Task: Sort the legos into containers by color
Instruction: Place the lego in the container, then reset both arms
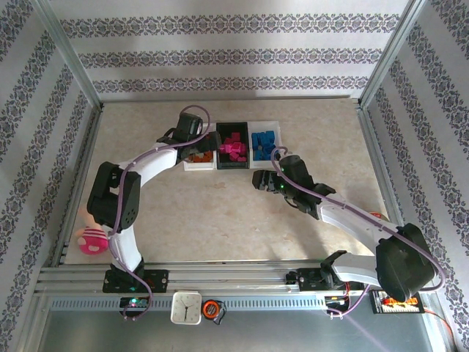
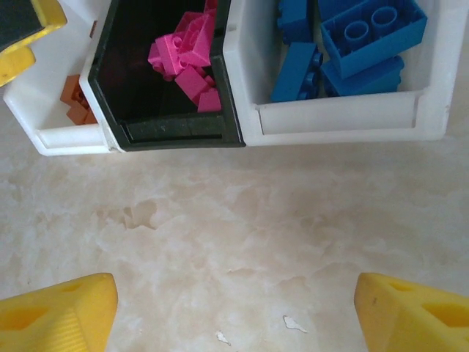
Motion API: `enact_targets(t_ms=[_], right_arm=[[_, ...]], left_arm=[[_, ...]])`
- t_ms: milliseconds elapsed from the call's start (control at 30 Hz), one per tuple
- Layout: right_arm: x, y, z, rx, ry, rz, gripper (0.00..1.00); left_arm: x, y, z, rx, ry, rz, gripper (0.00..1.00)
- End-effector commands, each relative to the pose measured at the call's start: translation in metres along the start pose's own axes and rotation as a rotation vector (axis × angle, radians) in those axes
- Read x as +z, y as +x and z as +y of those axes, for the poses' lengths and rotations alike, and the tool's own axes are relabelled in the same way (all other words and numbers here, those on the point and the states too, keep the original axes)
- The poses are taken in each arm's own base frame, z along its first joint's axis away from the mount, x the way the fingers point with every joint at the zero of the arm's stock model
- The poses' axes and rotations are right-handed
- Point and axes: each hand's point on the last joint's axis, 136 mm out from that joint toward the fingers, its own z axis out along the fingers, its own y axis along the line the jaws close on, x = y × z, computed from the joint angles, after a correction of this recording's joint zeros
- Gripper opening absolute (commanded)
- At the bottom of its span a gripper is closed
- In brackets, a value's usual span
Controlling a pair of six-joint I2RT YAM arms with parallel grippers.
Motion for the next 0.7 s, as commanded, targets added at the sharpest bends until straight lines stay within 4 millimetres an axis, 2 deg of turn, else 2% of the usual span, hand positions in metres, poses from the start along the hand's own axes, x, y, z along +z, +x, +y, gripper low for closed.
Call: enact_targets(t_ms=[0,100,233,400,567,667], right_arm=[[-0.011,-0.010,-0.007,-0.012,0.027,-0.053,0.86],[-0.020,-0.020,-0.009,-0.025,0.045,-0.092,0.88],[-0.034,-0.032,-0.016,-0.042,0.095,-0.155,0.98],[-0.046,-0.043,-0.024,-0.049,0.140,-0.228,0.98],[-0.047,-0.042,-0.029,-0.041,0.149,-0.258,0.98],[-0.045,-0.042,-0.035,-0.028,0.168,-0.287,0.98]], left_arm=[[-0.044,-0.030,-0.014,-0.019,0.077,-0.114,1.00],[-0.074,-0.028,-0.017,-0.025,0.124,-0.169,1.00],[-0.120,-0.025,-0.014,-0.023,0.170,-0.264,1.00],[-0.171,-0.019,0.008,-0.015,0.120,-0.395,1.00],[-0.197,0.000,0.037,0.002,0.055,-0.495,1.00],[-0.201,0.016,0.056,0.017,0.008,-0.546,1.00]])
